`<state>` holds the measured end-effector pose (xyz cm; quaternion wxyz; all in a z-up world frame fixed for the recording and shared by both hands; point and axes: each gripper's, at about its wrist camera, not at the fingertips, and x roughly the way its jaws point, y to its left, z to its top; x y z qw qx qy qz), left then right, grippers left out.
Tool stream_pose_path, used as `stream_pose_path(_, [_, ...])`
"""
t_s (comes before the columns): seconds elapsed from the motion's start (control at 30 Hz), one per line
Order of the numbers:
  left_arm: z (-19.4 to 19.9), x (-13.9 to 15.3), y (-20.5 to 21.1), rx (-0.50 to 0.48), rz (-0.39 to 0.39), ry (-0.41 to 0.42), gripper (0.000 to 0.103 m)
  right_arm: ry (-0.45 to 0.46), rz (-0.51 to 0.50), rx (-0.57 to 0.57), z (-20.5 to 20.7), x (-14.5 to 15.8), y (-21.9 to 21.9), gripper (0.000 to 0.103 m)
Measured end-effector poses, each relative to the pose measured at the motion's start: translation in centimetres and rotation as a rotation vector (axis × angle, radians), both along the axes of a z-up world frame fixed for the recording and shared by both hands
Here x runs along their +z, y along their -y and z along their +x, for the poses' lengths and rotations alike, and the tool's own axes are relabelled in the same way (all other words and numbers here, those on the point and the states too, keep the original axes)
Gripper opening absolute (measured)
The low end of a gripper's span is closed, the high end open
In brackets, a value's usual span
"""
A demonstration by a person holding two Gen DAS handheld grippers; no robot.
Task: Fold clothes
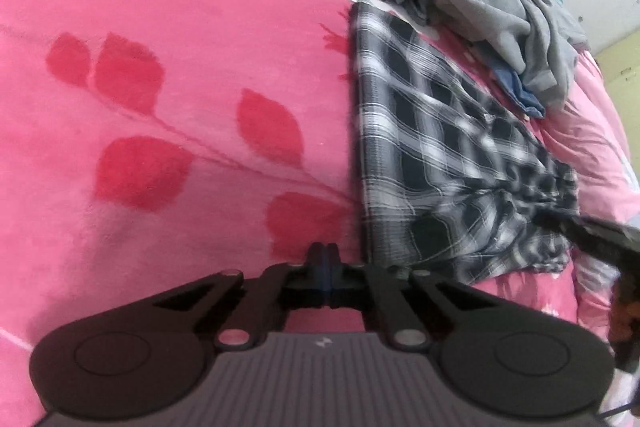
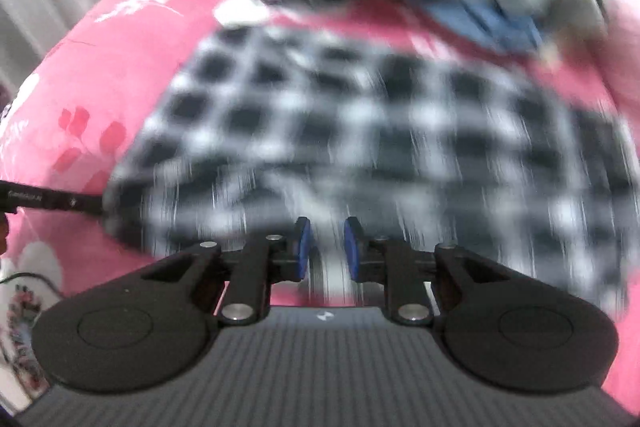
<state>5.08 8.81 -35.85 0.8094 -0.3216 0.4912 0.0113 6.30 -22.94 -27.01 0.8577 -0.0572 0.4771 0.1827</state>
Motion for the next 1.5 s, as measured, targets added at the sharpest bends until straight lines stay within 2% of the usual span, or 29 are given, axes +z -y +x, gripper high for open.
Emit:
stream_pose_path(0.07, [0.0,0.2,0.2,-0.007,0.018,-0.003,0.0,0.012,-0.004,0.056,1.9,-0.9,-0.5,0.018])
stream_pose_path(0.13, [0.1,0.5,0.5,-0.016,0.039,-0.005,0.0,-0.047,-0.053,0.115,2.6,-2.7,-1.0,0.019])
stream_pose_path(0.17, [0.1,0.5,0.5,-0.015,0.04,-0.006,0.001,-0.11,-0.093,0.129,2.7,-3.5,-1.0,0.019])
stream_pose_path(0.3, [0.2,0.5,0.1,0.018,0.016,-0.007,0.002,-0.18,-0.115,0.098,0.0,-3.0,1.8,0.019])
stream_pose_path(0.37, [0.1,1.0,-0.1,0.041,0.023,0.004,0.002,-0.161,-0.087,0.095,-0.5,-1.7,2.7,0.019])
stream_pose_path(0.4, [0.1,1.7,0.0,0.044,0.051,0.022,0.005,-0.132,-0.081,0.114,-0.1,-1.2,2.6,0.019])
stream_pose_path(0.47, [0.5,3.4,0.7,-0.001,0.114,0.078,0.011,-0.069,-0.07,0.156,0.6,0.0,2.2,0.02])
stream_pose_path(0.5, [0.9,4.1,1.4,-0.049,0.136,0.111,0.018,-0.037,-0.068,0.198,1.1,0.2,1.4,0.021])
stream_pose_path(0.53, [1.4,4.8,2.0,-0.097,0.156,0.143,0.025,-0.019,-0.074,0.257,1.5,0.2,0.8,0.027])
stream_pose_path(0.6, [2.6,5.2,4.1,-0.205,0.162,0.177,0.028,0.016,-0.088,0.378,2.3,0.1,-0.2,0.038])
stream_pose_path(0.63, [3.2,5.3,5.1,-0.259,0.165,0.195,0.028,-0.003,-0.088,0.43,2.7,-0.4,-0.8,0.046])
stream_pose_path(0.7, [4.4,5.1,7.1,-0.35,0.188,0.212,0.028,-0.053,-0.088,0.509,3.6,-1.7,-1.7,0.049])
stream_pose_path(0.77, [5.6,4.5,9.2,-0.427,0.225,0.213,0.028,-0.093,-0.081,0.547,4.6,-2.6,-2.1,0.04])
stream_pose_path(0.8, [5.8,4.1,9.8,-0.446,0.251,0.199,0.027,-0.104,-0.071,0.557,5.0,-2.7,-2.3,0.02])
stream_pose_path(0.83, [5.7,3.9,10.2,-0.463,0.277,0.19,0.027,-0.03,-0.079,0.576,4.2,-1.6,-2.1,0.001])
stream_pose_path(0.9, [5.2,3.6,10.3,-0.464,0.303,0.195,0.027,0.135,-0.098,0.613,2.4,0.7,-1.6,0.001])
stream_pose_path(1.0, [4.8,3.3,9.9,-0.454,0.29,0.175,0.027,0.336,-0.219,0.749,-1.3,1.1,-0.9,0.001])
stream_pose_path(1.13, [4.2,3.3,9.6,-0.479,0.305,0.16,0.027,0.333,-0.466,1.053,-5.0,-4.7,-0.1,0.002])
stream_pose_path(1.27, [4.3,3.8,9.4,-0.507,0.322,0.142,0.027,0.346,-0.453,1.009,-5.1,-3.3,0.2,0.008])
stream_pose_path(1.4, [4.1,5.7,8.8,-0.483,0.332,0.167,0.027,0.255,-0.265,0.774,-2.9,0.8,1.7,0.009])
stream_pose_path(1.5, [4.1,7.4,8.5,-0.432,0.355,0.227,0.026,0.239,-0.154,0.592,-1.5,1.9,3.3,0.009])
